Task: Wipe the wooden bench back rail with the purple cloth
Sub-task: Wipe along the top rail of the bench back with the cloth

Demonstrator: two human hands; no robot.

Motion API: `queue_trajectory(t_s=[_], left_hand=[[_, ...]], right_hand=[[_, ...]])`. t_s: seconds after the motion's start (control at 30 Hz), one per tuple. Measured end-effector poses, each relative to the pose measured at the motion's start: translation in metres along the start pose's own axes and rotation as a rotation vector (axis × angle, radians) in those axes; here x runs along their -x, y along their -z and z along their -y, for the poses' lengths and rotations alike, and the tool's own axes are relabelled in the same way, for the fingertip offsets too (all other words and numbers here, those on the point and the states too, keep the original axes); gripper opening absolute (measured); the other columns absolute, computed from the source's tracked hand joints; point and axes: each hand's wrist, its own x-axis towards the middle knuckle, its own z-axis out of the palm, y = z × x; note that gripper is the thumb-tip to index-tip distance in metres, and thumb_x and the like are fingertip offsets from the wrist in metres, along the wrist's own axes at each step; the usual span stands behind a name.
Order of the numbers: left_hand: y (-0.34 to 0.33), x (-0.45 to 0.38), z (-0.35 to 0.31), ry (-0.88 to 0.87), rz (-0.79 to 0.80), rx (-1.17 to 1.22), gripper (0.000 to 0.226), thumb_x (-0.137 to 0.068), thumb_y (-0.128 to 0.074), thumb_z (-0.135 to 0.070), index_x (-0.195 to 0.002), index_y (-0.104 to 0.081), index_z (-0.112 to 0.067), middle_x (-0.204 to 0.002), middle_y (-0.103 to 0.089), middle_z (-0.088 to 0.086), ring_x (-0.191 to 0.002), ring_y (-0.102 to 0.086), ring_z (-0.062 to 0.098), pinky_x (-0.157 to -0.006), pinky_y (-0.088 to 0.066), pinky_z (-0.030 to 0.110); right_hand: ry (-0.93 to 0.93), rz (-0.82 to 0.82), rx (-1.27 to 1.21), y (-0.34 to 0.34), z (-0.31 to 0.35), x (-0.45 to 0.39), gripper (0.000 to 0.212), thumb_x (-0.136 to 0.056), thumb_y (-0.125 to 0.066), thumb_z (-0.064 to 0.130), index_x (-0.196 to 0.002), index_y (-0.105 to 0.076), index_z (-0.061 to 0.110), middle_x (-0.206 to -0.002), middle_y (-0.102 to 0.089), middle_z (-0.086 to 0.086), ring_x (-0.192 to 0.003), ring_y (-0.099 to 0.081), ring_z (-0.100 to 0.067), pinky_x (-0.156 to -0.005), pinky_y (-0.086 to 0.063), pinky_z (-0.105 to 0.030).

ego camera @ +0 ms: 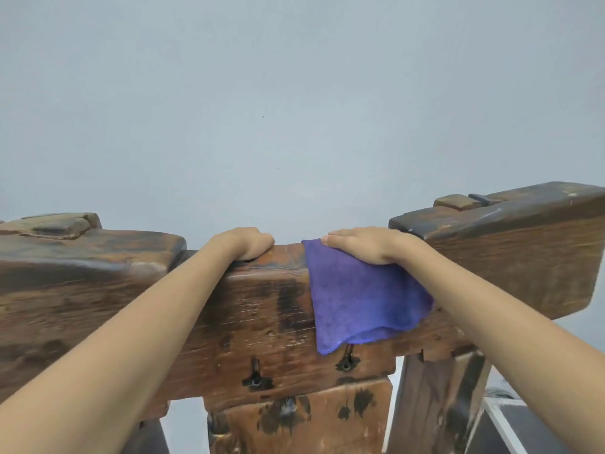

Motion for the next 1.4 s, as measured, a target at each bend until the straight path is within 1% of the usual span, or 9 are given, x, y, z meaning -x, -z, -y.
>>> queue_trajectory(t_s=[0.13,0.33,0.5,0.63,0.83,0.93,1.03,1.13,1.4], left_hand=[[0.0,-0.005,-0.002,0.011,0.011,0.072,0.033,-0.091,-0.038,-0.037,-0.105,-0.057,-0.014,-0.129,-0.058,0.015,-0.101,-0.051,0.03,-0.094,-0.039,0.04],[-0.001,-0.005,0.004,-0.049,-0.069,0.107,0.03,-0.086,-0.043,-0.037,-0.091,-0.06,-0.013,-0.101,-0.06,0.012,-0.092,-0.055,0.031,-0.084,-0.044,0.038],[-0.002,0.011,-0.004,-0.112,-0.349,0.008,0.032,-0.086,-0.04,-0.033,-0.058,-0.04,-0.017,-0.067,-0.049,0.005,-0.071,-0.051,0.032,-0.059,-0.038,0.032],[0.001,0.033,-0.007,-0.127,-0.626,0.061,0.035,-0.088,-0.039,-0.03,-0.056,-0.038,-0.015,-0.061,-0.047,0.005,-0.062,-0.049,0.032,-0.051,-0.03,0.03],[0.017,0.07,0.039,-0.363,-0.546,-0.151,0.027,-0.09,-0.036,-0.035,-0.075,-0.053,-0.02,-0.078,-0.061,0.004,-0.092,-0.051,0.023,-0.065,-0.044,0.036],[0.046,0.09,0.1,-0.235,-0.623,-0.175,0.035,-0.094,-0.031,-0.035,-0.078,-0.054,-0.015,-0.078,-0.059,0.007,-0.092,-0.049,0.026,-0.066,-0.045,0.038],[0.064,0.094,0.142,0.003,-0.503,-0.255,0.032,-0.099,-0.025,-0.024,-0.094,-0.052,-0.008,-0.105,-0.062,0.019,-0.095,-0.054,0.038,-0.076,-0.045,0.044],[0.058,0.084,0.133,0.009,-0.33,-0.19,0.038,-0.104,-0.021,-0.03,-0.096,-0.052,-0.008,-0.122,-0.059,0.021,-0.109,-0.053,0.038,-0.091,-0.042,0.045],[0.054,0.077,0.131,0.037,-0.275,-0.092,0.05,-0.1,-0.019,-0.046,-0.069,-0.044,-0.017,-0.096,-0.057,0.011,-0.092,-0.049,0.03,-0.079,-0.037,0.041]], right_hand=[[-0.108,0.031,-0.027,0.007,0.007,-0.026,0.074,-0.098,-0.028,0.069,-0.146,-0.054,0.019,-0.157,-0.046,-0.007,-0.141,-0.044,-0.029,-0.116,-0.029,-0.044],[0.02,-0.298,0.123,-0.021,-0.021,0.021,0.078,-0.083,-0.001,0.079,-0.142,-0.044,0.051,-0.151,-0.048,0.021,-0.14,-0.043,-0.013,-0.106,-0.039,-0.049],[-0.094,-0.017,-0.012,0.004,-0.005,-0.013,0.07,-0.094,-0.02,0.071,-0.144,-0.053,0.036,-0.157,-0.047,0.004,-0.141,-0.043,-0.024,-0.115,-0.029,-0.045],[-0.176,0.078,-0.079,0.004,0.029,-0.039,0.054,-0.102,-0.028,0.05,-0.134,-0.062,0.022,-0.151,-0.053,-0.006,-0.133,-0.05,-0.028,-0.116,-0.028,-0.048],[0.056,-0.182,0.092,-0.036,0.069,-0.004,0.064,-0.097,-0.015,0.068,-0.148,-0.044,0.043,-0.154,-0.049,0.002,-0.141,-0.044,-0.026,-0.109,-0.031,-0.047],[0.066,-0.294,0.129,-0.05,0.097,0.013,0.064,-0.098,-0.014,0.065,-0.148,-0.045,0.039,-0.15,-0.051,-0.005,-0.139,-0.045,-0.029,-0.106,-0.033,-0.045],[0.125,-0.21,0.109,-0.05,0.133,0.009,0.064,-0.1,-0.014,0.061,-0.151,-0.043,0.034,-0.151,-0.05,-0.009,-0.139,-0.044,-0.031,-0.11,-0.03,-0.048],[0.221,-0.112,0.078,-0.057,0.184,-0.009,0.061,-0.101,-0.016,0.052,-0.15,-0.043,0.026,-0.15,-0.049,-0.012,-0.136,-0.045,-0.035,-0.111,-0.029,-0.052],[0.205,0.192,-0.105,-0.042,0.215,-0.054,0.052,-0.101,-0.021,0.025,-0.137,-0.058,0.018,-0.152,-0.05,-0.01,-0.135,-0.047,-0.028,-0.107,-0.033,-0.041]])
